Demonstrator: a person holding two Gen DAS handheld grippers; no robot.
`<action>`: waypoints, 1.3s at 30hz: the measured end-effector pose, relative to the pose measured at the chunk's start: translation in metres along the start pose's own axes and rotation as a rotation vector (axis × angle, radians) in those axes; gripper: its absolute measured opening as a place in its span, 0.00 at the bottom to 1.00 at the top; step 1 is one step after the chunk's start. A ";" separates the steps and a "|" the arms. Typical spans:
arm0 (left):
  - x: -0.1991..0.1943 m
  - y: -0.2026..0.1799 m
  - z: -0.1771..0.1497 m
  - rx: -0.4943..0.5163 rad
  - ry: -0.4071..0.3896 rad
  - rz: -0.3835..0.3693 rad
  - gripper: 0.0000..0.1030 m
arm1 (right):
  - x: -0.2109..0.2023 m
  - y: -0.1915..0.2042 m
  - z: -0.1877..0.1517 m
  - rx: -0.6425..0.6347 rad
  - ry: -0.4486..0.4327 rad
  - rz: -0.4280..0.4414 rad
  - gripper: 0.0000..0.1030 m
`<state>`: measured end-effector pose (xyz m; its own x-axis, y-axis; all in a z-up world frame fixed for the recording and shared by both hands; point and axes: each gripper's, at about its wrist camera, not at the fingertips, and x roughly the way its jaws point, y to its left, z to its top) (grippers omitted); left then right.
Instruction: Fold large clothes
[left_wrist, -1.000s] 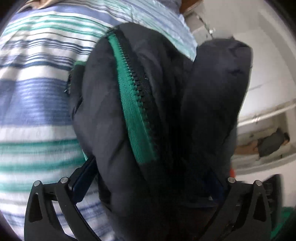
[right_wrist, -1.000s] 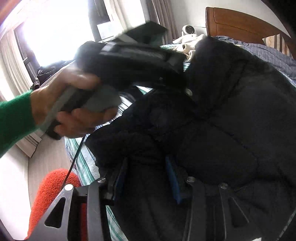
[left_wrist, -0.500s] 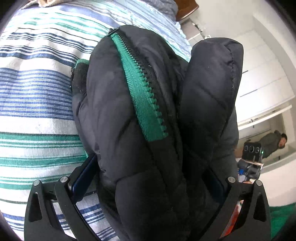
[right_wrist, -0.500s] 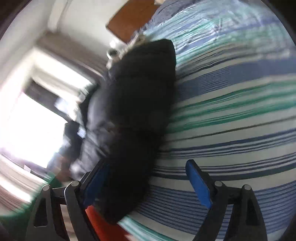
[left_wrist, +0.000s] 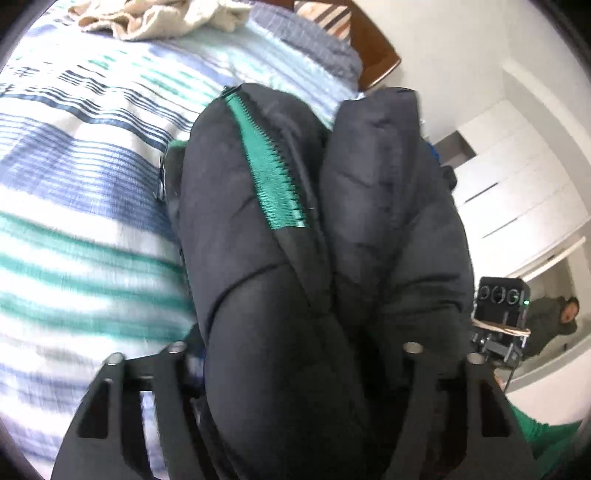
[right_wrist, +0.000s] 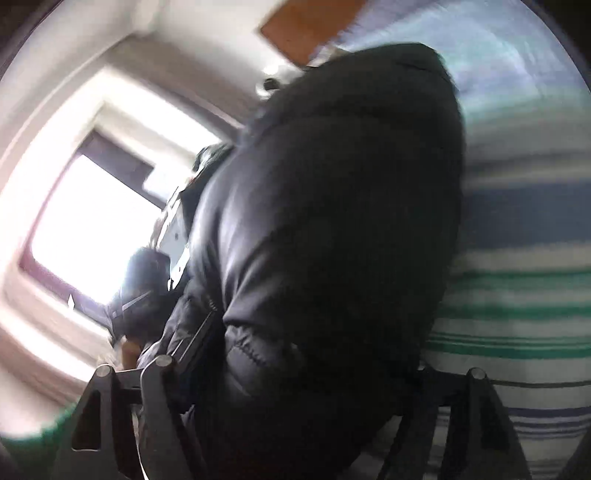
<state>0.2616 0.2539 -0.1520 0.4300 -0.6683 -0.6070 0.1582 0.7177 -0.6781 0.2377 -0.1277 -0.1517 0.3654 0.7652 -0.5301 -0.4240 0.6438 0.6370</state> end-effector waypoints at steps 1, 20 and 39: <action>-0.006 -0.005 -0.005 -0.005 -0.017 -0.007 0.58 | -0.008 0.012 0.001 -0.049 -0.017 0.010 0.72; 0.085 -0.050 0.162 0.064 -0.129 0.066 0.62 | 0.003 -0.107 0.199 -0.079 -0.006 0.105 0.76; 0.010 -0.133 0.035 0.399 -0.381 0.588 0.99 | -0.132 -0.064 0.117 -0.257 -0.237 -0.747 1.00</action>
<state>0.2757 0.1587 -0.0528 0.8040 -0.0983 -0.5864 0.0860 0.9951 -0.0489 0.3134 -0.2707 -0.0569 0.7792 0.1313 -0.6129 -0.1659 0.9861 0.0003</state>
